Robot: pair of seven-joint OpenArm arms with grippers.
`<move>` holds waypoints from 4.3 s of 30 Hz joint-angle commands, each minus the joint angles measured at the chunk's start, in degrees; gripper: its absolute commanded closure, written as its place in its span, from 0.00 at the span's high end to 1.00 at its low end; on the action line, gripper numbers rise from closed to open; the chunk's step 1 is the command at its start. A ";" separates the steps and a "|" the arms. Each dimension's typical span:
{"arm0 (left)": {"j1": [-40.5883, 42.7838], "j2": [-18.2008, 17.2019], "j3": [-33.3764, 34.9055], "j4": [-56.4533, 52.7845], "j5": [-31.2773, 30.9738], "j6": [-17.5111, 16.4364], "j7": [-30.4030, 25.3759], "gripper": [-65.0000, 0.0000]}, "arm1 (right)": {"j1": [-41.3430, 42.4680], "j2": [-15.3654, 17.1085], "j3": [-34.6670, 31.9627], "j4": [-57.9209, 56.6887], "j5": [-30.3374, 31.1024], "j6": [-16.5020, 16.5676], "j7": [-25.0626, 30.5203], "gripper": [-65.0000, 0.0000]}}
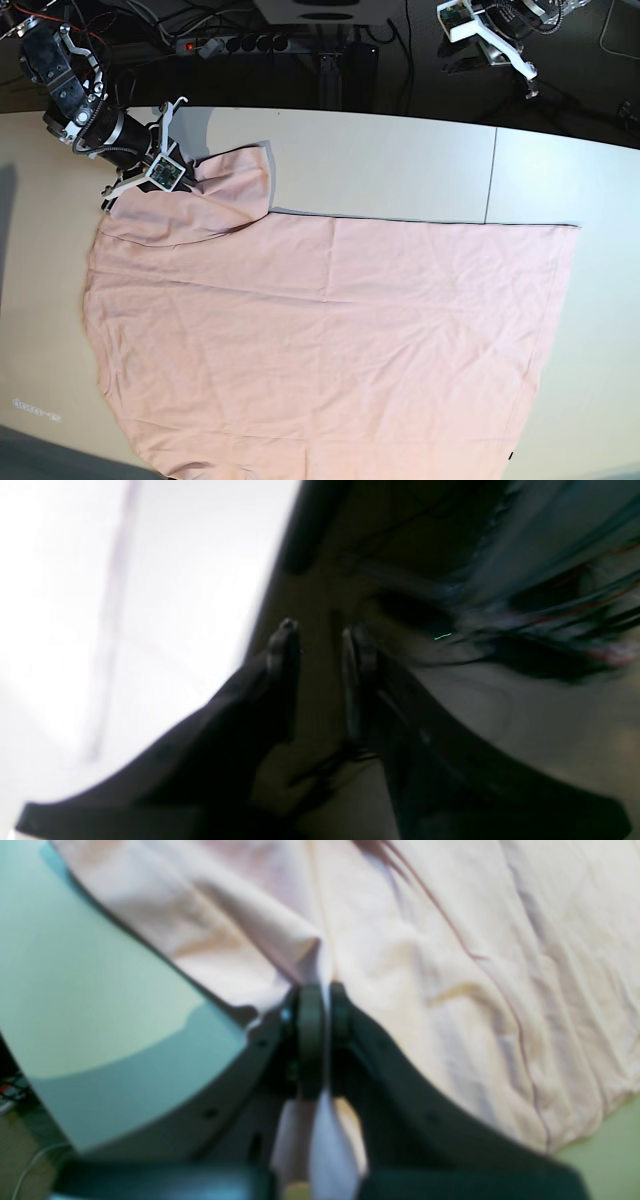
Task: Fold the T-shirt properly
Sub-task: 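Reach the left gripper to the shirt's opposite corner and grasp it, then lift the shirt with both grippers and pull it taut between them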
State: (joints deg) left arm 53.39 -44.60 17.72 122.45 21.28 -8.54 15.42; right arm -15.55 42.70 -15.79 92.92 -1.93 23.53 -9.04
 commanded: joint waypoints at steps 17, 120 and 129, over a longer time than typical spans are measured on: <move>-29.90 -11.67 -4.50 -27.98 -6.54 -0.81 -10.23 0.37 | -0.04 0.92 0.28 0.20 -0.59 1.81 -1.31 0.00; -106.27 4.68 45.51 -75.56 -20.39 -16.15 -13.25 0.00 | 61.61 -7.26 -23.71 -33.99 7.41 5.49 -8.59 0.00; -108.78 7.61 45.51 -82.05 -18.47 -16.13 -16.92 0.00 | 62.14 -8.35 -23.71 -36.02 5.11 5.46 -7.21 0.00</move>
State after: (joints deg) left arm -53.36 -36.51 63.77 40.12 3.01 -26.13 -0.78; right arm 44.36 33.89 -40.18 56.49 3.27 25.04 -17.19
